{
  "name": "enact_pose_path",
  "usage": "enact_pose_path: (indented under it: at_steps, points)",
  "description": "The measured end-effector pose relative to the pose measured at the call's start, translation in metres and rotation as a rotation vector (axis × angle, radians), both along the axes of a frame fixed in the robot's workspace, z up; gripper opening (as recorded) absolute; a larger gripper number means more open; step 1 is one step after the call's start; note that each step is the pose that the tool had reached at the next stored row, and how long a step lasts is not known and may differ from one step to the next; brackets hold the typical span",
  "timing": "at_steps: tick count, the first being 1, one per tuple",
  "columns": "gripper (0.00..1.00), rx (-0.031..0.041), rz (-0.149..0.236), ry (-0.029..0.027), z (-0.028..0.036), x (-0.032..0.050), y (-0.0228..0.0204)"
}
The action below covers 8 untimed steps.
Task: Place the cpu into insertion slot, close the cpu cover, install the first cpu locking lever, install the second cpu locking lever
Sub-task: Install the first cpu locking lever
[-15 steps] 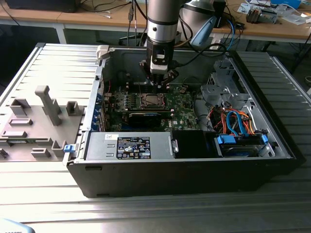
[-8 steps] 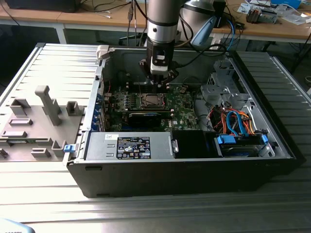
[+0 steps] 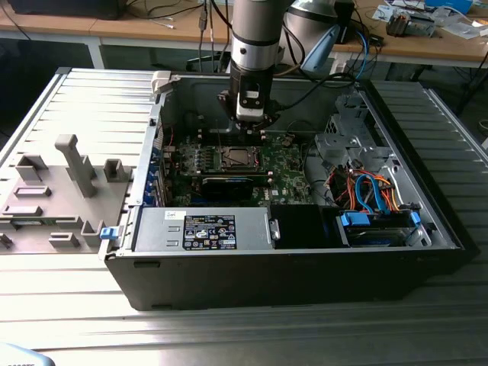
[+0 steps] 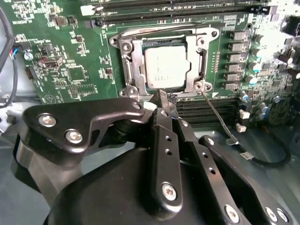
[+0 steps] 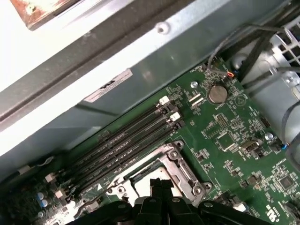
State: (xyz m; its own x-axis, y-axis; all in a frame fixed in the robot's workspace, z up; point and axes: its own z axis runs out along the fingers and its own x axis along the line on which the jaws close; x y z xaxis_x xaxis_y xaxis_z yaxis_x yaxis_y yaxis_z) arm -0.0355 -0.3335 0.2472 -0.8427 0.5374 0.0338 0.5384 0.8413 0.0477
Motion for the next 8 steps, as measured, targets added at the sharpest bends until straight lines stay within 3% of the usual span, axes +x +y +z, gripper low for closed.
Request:
enact_pose_path:
  at_steps: [2, 8]
  points:
    - [0.11, -0.0001, 0.019, 0.0, 0.0, 0.0, 0.0]
    - [0.11, 0.0, 0.02, 0.0, 0.0, 0.0, 0.0]
